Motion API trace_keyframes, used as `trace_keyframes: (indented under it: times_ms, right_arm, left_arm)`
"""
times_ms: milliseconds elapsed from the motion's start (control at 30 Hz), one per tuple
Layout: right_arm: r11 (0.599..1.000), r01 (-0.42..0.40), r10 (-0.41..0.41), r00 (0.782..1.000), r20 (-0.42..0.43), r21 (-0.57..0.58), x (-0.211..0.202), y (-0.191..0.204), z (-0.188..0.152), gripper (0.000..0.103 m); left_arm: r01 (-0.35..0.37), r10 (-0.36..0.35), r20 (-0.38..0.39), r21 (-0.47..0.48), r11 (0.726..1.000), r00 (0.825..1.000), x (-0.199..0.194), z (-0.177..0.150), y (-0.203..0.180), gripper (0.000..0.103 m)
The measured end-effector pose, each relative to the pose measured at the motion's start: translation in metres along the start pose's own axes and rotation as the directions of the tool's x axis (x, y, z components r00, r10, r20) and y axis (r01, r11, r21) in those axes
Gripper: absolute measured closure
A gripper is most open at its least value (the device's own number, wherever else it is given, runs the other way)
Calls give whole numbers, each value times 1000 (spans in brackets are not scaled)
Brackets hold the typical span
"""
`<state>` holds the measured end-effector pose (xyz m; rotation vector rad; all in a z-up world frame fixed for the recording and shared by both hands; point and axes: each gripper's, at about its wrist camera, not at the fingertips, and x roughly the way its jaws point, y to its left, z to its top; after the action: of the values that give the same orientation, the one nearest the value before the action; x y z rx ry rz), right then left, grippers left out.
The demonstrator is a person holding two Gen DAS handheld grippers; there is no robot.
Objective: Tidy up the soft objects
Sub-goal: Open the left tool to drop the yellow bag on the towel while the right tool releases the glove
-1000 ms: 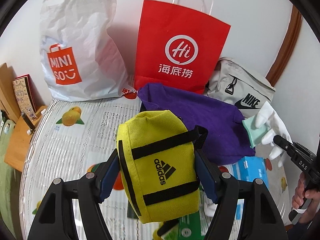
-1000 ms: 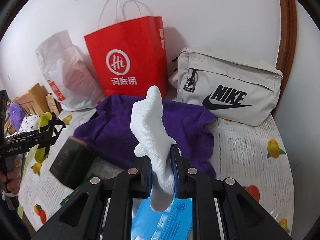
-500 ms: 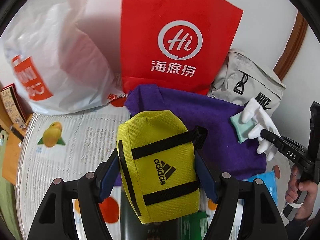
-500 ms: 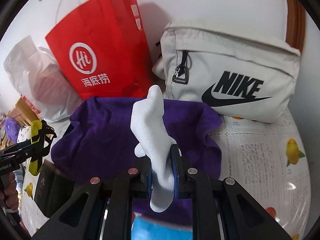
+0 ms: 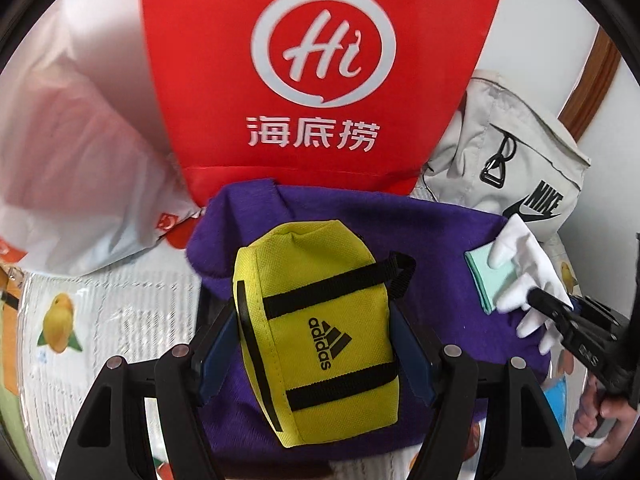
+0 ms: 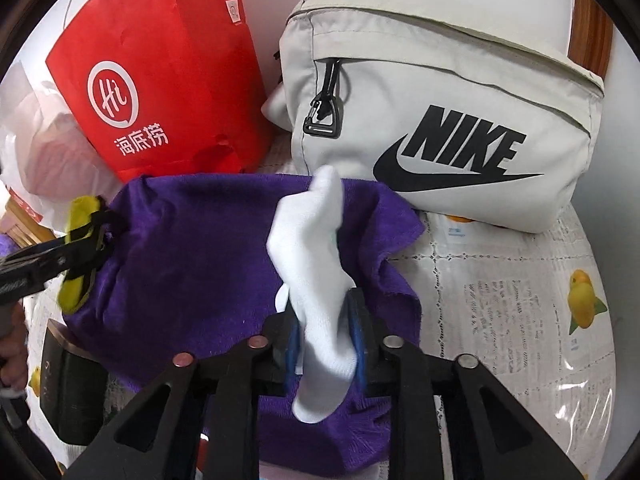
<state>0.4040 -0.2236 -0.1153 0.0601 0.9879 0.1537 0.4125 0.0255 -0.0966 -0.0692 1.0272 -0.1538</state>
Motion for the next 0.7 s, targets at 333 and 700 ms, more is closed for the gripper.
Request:
trace_keyframes:
  times_ms: [333,700]
  right_arm:
    - [997,53,-50,997,62,-52,-30,-1,-11,44]
    - [996,66,-59,993,101,-57,-58,1,-22,43]
  left_arm:
    - [-24,23,-35,-12,1000,999,40,24,-8,32]
    - [-39,37,-78,-21,999,996,53,25,-17,19]
